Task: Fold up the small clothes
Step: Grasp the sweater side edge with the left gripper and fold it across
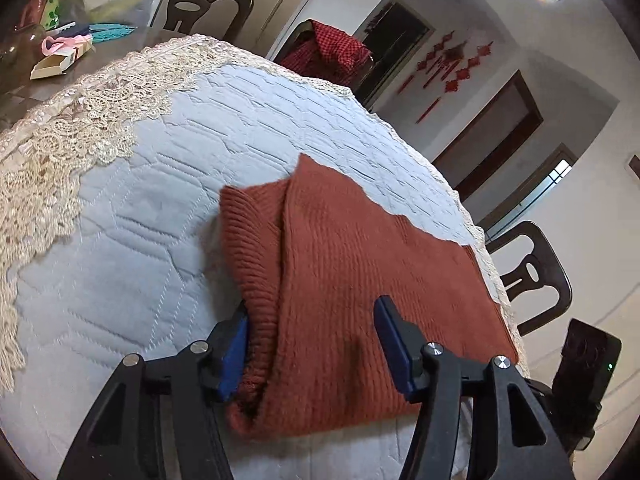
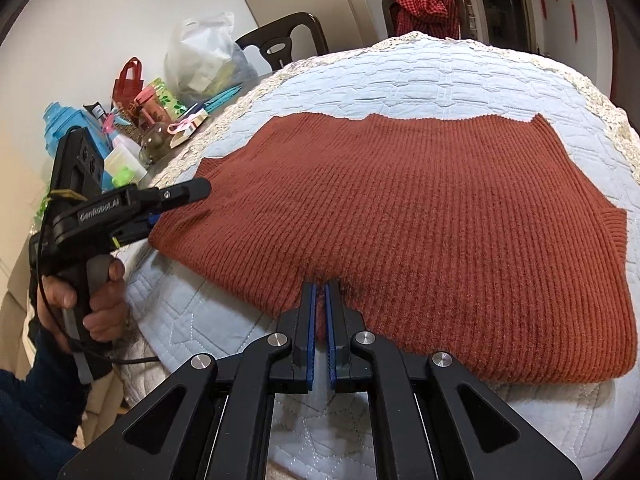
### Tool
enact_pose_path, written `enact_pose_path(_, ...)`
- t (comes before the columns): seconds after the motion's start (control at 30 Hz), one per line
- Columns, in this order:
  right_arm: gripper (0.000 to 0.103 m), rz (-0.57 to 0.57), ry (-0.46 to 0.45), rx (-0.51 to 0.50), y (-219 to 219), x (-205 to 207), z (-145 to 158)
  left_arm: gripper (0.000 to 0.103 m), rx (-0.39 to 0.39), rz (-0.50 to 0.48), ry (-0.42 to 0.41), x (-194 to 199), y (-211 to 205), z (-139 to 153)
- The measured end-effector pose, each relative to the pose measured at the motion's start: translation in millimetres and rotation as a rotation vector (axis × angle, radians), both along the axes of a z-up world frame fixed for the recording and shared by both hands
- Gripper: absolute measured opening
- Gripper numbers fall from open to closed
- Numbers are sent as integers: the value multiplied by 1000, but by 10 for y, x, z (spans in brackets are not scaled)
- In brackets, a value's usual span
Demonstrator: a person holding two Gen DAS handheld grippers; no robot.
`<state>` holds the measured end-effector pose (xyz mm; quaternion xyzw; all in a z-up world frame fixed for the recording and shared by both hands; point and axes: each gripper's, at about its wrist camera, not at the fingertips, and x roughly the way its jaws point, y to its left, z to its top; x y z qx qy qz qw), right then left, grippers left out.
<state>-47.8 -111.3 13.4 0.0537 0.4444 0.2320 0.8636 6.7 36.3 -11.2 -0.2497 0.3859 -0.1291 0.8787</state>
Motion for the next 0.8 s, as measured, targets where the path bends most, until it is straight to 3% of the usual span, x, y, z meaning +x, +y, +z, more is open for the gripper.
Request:
enact_pose_path(0.13, 4, 6, 9, 19, -28, 6, 41, 57, -61, 15, 12, -34, 89, -19)
enact_pose_path(0.3, 4, -16, -27, 80, -71, 97, 149, 32, -35, 31, 26, 13, 82, -36)
enact_pose_path(0.4, 4, -32, 12, 68, -41, 257, 31, 21, -44, 31, 35, 33, 100, -41)
enact_pose_path(0.57, 4, -26, -12, 74, -85, 242, 102, 17, -48, -15, -38, -8, 60, 197)
enact_pose_path(0.8, 4, -140, -33, 94, -533, 128, 198, 17, -40, -135, -152, 110, -331, 715)
